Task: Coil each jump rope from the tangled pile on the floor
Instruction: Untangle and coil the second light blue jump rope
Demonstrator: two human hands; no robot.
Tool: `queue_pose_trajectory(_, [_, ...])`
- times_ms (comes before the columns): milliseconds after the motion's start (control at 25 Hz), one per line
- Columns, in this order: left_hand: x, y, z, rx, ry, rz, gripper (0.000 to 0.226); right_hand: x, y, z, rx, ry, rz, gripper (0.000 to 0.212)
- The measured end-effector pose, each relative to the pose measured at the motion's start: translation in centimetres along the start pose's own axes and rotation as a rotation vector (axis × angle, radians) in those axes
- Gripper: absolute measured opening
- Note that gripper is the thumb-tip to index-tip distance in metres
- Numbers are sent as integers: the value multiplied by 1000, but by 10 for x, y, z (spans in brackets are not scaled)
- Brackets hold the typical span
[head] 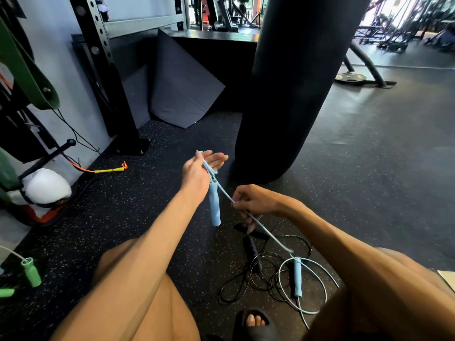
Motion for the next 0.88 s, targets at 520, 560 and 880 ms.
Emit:
queue_pose_trajectory(520, [-34, 22, -29, -394, 120, 916, 44, -42, -70, -5, 509, -448, -141, 11])
queue_pose_trajectory(560, [-40, 23, -30, -444, 52, 879, 46, -40, -75, -6, 524, -443, -108, 10])
queue_pose_trajectory(880, [-41, 40, -52, -615, -333, 432, 41, -16, -88, 0, 605, -325, 169, 15])
Point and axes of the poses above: each hand's wrist, its own z-axis towards the middle knuckle, its own y-axis out of the palm, x = y × z, the point moved 7 cm from there along z, towards the middle knuckle, and after that the axes turned 9 degrees about x, right-handed, at the moved point
